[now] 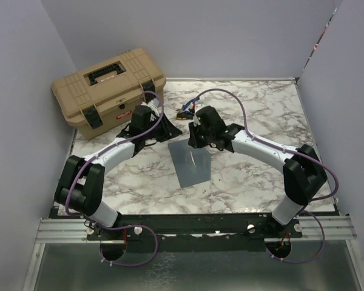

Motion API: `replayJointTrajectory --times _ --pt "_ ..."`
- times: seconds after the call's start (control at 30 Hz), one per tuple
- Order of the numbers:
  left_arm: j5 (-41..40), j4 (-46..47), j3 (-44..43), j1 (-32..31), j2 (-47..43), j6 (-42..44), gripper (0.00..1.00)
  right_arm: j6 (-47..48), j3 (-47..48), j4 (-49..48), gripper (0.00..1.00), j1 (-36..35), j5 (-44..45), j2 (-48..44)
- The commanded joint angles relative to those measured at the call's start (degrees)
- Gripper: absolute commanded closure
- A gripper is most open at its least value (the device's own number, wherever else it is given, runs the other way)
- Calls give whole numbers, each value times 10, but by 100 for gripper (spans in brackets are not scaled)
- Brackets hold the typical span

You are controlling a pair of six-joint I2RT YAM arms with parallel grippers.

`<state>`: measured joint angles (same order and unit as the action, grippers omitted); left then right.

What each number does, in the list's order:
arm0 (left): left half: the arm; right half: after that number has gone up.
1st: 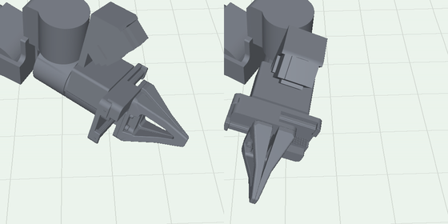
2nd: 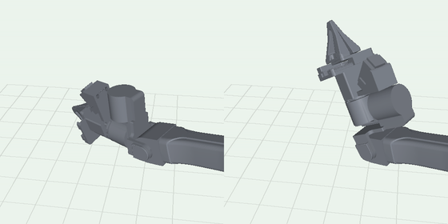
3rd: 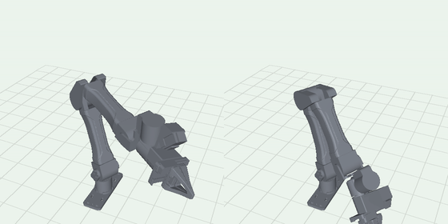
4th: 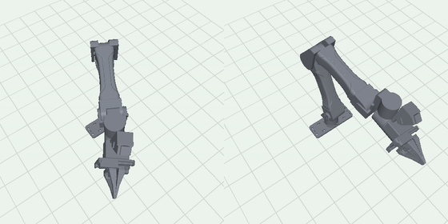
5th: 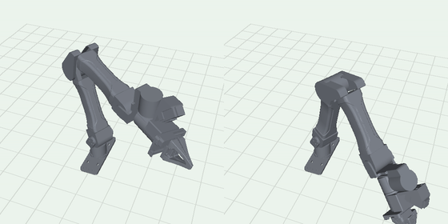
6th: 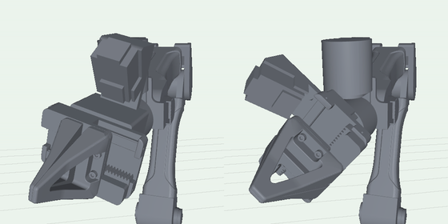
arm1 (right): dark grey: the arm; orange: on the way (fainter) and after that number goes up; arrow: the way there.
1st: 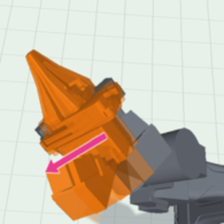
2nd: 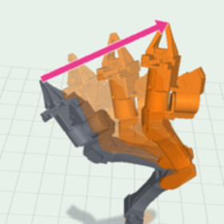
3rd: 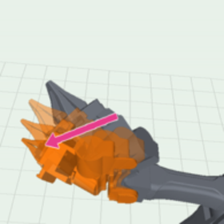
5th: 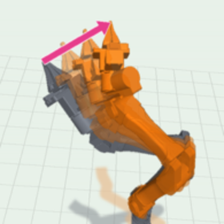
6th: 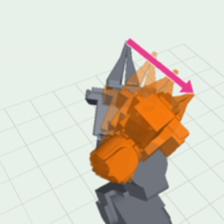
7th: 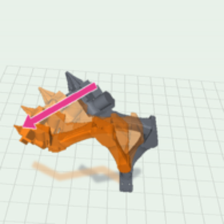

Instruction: Place the letter into the envelope and seal it

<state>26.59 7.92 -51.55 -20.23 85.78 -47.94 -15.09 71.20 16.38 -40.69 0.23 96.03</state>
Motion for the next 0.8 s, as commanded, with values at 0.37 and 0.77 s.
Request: replayJointTrajectory --times 0.37,0.77 --pt "-103 12 6 -45 162 45 87 -14 -3 70 100 -77 88 66" --pt "-125 23 87 -45 163 3 90 20 -27 23 99 -93 92 83"
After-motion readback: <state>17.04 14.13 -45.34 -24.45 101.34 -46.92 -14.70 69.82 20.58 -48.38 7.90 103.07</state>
